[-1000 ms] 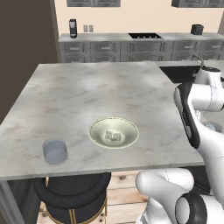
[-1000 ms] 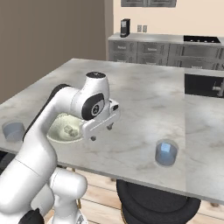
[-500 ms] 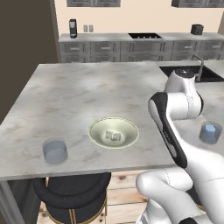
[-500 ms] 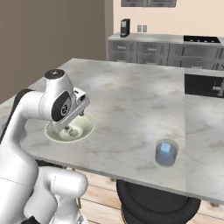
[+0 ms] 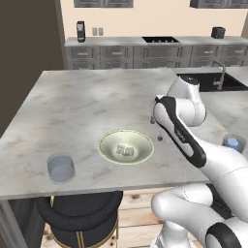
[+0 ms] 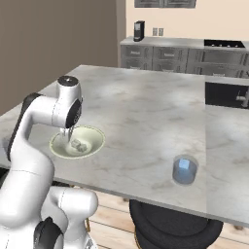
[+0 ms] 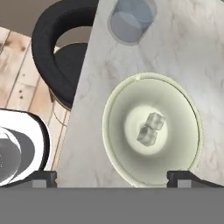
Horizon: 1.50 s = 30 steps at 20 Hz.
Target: There are four ice cubes in the ice bowl. Place two ice cubes in each glass of water.
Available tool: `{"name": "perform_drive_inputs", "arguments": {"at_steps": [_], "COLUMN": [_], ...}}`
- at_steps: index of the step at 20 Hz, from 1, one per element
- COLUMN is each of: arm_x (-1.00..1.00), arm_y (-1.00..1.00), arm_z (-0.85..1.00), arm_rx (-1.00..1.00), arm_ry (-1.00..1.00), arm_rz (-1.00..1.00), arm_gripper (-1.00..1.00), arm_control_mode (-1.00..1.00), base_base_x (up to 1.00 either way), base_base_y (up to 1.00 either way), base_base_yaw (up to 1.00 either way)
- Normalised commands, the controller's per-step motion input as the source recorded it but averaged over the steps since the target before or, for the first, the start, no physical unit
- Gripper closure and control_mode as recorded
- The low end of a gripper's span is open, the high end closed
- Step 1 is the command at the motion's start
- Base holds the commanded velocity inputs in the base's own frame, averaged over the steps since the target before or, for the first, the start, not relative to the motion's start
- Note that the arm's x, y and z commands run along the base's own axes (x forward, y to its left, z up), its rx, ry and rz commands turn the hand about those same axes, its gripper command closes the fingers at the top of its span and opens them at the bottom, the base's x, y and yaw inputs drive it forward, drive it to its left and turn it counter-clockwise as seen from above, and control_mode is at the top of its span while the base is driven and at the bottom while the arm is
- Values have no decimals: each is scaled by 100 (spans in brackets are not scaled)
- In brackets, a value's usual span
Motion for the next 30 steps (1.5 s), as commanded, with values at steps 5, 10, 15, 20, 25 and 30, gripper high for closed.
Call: {"name": "perform_drive_inputs", "arguments": {"at_steps": [5, 10, 15, 20, 25, 30], "arm_x": [28, 0, 0, 0, 5, 22], "arm_y": [28, 35, 0, 0, 15, 39], "arm_z": [-10, -40, -51, -22, -19, -12], "arm_rx": [-5, -5, 0, 0, 0, 0], "arm_ry": [-2, 0, 1, 5, 14, 6], "arm_rz": [32, 0, -23, -34, -24, -16], "arm_gripper": [-100, -100, -100, -100, -100, -100], "arm_control_mode": [-100, -100, -100, -100, -100, -100], "base_base_x": [0, 0, 0, 0, 0, 0], "base_base_y": [0, 0, 0, 0, 0, 0], "base_base_yaw": [0, 0, 0, 0, 0, 0]}}
